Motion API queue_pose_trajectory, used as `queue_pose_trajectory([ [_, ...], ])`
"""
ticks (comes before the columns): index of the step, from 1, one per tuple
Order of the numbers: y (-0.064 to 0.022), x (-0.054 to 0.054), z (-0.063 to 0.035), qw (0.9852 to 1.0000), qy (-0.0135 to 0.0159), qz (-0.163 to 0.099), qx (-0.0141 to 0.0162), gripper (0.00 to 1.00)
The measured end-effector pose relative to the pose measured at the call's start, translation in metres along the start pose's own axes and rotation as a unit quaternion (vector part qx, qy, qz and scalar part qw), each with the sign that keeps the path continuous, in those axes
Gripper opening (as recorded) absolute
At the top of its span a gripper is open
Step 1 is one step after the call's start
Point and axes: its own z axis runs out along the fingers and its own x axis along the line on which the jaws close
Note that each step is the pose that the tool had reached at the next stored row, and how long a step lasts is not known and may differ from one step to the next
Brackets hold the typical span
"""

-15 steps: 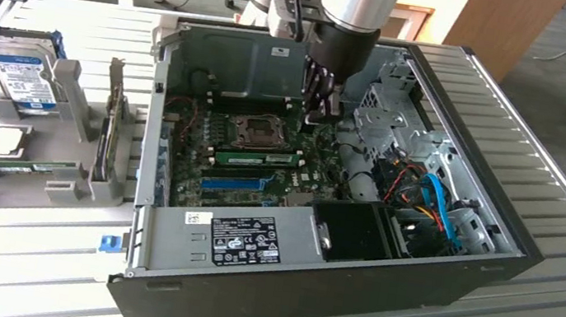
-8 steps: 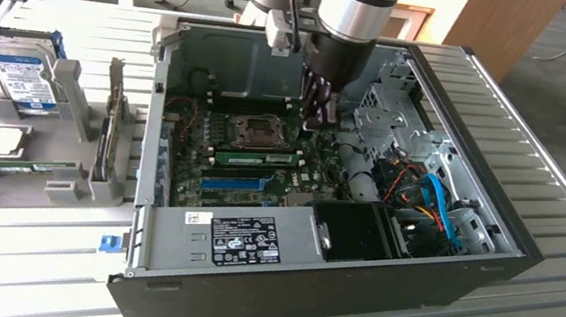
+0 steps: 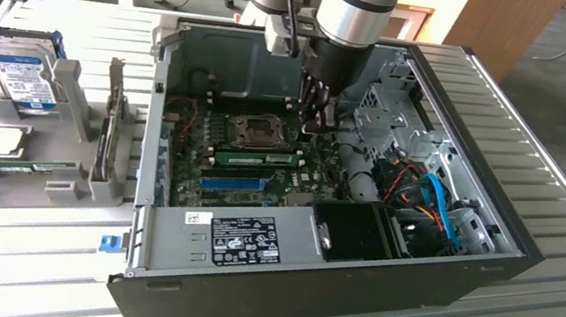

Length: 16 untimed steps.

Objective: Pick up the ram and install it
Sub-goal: 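Press down the ram until it locks into place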

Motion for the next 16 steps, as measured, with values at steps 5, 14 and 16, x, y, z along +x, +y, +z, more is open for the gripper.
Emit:
queue_pose_trajectory([
  [5, -0.0082, 0.000, -0.0004, 1.0000, -0.0001, 0.000, -0.0001, 0.10],
  [14, -0.0107, 0.000, 0.0043, 1.0000, -0.0001, 0.000, -0.0001, 0.10],
  [16, -0.0109, 0.000, 0.0077, 1.0000, -0.0001, 0.000, -0.0001, 0.10],
])
